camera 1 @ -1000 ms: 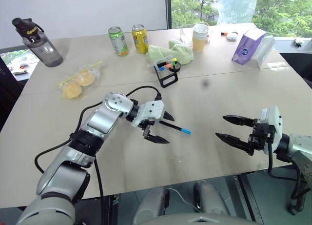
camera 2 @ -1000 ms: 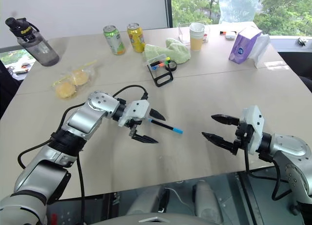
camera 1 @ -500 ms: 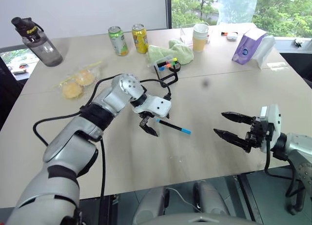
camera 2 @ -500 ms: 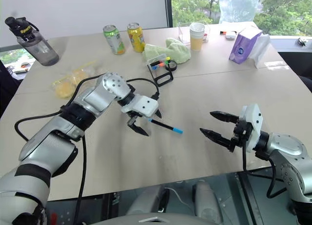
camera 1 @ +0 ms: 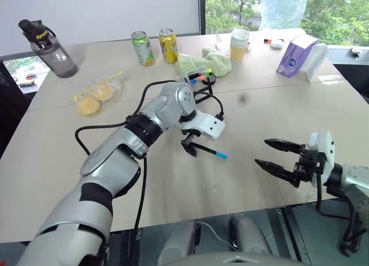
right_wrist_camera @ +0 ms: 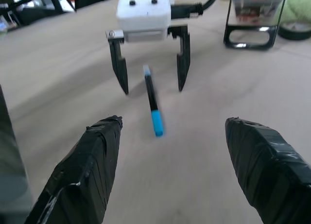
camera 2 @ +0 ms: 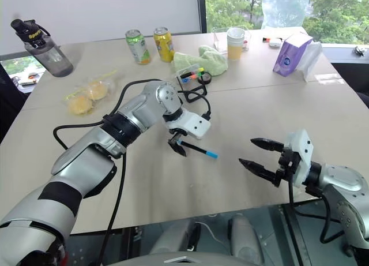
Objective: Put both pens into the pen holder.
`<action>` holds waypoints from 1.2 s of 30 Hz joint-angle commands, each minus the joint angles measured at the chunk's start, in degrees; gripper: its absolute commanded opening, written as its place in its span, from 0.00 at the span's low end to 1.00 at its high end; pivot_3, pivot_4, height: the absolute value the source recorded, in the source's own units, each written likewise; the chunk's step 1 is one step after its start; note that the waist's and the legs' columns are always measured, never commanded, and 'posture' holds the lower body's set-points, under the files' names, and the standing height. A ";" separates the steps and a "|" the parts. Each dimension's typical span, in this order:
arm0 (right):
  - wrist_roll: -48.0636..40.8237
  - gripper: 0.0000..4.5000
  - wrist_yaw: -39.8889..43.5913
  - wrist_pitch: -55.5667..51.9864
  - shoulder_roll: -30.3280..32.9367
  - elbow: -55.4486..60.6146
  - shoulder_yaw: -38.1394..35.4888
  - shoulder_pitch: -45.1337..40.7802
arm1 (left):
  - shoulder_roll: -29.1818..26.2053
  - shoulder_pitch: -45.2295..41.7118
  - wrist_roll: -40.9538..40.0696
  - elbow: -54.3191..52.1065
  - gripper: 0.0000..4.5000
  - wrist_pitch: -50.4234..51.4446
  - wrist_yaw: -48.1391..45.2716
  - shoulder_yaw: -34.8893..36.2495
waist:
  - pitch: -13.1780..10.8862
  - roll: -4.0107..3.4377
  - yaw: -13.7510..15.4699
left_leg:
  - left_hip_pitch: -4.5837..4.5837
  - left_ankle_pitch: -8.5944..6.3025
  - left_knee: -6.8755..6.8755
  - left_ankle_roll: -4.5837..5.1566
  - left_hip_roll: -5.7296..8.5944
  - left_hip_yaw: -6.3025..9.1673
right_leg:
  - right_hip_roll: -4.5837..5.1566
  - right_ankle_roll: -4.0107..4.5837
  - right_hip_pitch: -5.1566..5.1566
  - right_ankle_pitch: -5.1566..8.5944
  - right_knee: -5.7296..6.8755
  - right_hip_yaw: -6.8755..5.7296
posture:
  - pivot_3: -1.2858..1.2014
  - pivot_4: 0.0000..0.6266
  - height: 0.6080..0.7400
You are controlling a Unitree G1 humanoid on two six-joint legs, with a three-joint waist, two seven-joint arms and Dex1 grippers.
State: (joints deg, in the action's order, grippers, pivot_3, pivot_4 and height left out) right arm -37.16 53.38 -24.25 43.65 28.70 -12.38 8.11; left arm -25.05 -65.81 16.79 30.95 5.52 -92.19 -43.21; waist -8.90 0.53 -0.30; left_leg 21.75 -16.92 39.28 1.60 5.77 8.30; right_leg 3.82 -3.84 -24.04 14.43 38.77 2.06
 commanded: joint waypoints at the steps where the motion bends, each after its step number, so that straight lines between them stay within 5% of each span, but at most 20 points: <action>1: 0.93 0.80 1.99 2.14 1.55 0.32 -2.79 1.36 | 1.60 1.75 1.36 -2.04 0.99 1.70 -0.16 -0.27 | 0.00 0.00 0.00 | -0.04 -0.01 0.00 0.01 0.00 0.00 | 0.00 -0.01 0.05 0.01 -0.01 0.00 | 0.52 0.24 1.00; 5: 0.24 0.80 1.96 2.05 1.11 0.34 -3.38 1.17 | 2.05 2.26 2.52 -2.86 0.82 3.20 -0.29 -0.23 | 0.01 0.00 0.00 | -0.13 -0.01 0.02 0.01 0.00 0.04 | 0.03 -0.02 0.22 0.01 -0.02 -0.06 | 0.52 0.24 1.00; 13: 0.10 0.80 1.37 1.90 -0.54 0.49 -2.01 -0.02 | 1.26 1.52 1.62 -3.92 0.03 4.23 -0.31 -2.96 | 0.01 -0.01 -0.53 | -0.13 -0.03 -0.02 0.03 -0.01 0.07 | 0.07 -0.02 0.24 0.02 -0.13 -0.08 | 0.52 0.24 1.00; 20: 0.39 0.80 1.44 1.74 -1.29 -0.19 -1.75 -1.60 | 2.15 1.03 1.87 -2.46 0.01 2.42 -0.22 -2.65 | 0.01 -0.01 -0.42 | -0.13 -0.03 -0.02 0.03 -0.01 0.08 | 0.08 -0.02 0.24 0.02 -0.15 -0.10 | 0.52 0.24 1.00; 24: 0.16 0.80 1.18 1.59 -1.58 0.15 -2.51 -1.02 | 4.71 3.11 -2.66 -2.32 0.01 -1.09 5.57 4.53 | 0.01 -0.01 -0.24 | -0.13 -0.03 -0.02 0.04 -0.01 0.09 | 0.11 -0.02 0.25 0.02 -0.16 -0.10 | 0.52 0.24 1.00; 36: 0.20 0.80 0.87 2.15 -2.20 -1.83 -3.44 -2.31 | 9.14 5.53 -4.65 2.62 0.01 -36.35 52.81 28.22 | -0.05 0.08 1.10 | 0.08 -0.03 0.00 0.01 -0.02 0.05 | 0.30 -0.02 -0.07 0.00 -0.14 0.02 | 0.52 0.24 1.00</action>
State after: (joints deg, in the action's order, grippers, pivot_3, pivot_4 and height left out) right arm -36.05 54.41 -23.26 41.63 26.16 -14.53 6.88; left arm -15.45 -59.74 11.26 35.15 -23.61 -46.80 -17.69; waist -8.95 0.61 0.80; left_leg 21.82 -16.95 39.28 1.61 5.76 8.31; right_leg 4.13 -3.87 -24.11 14.43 38.62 2.11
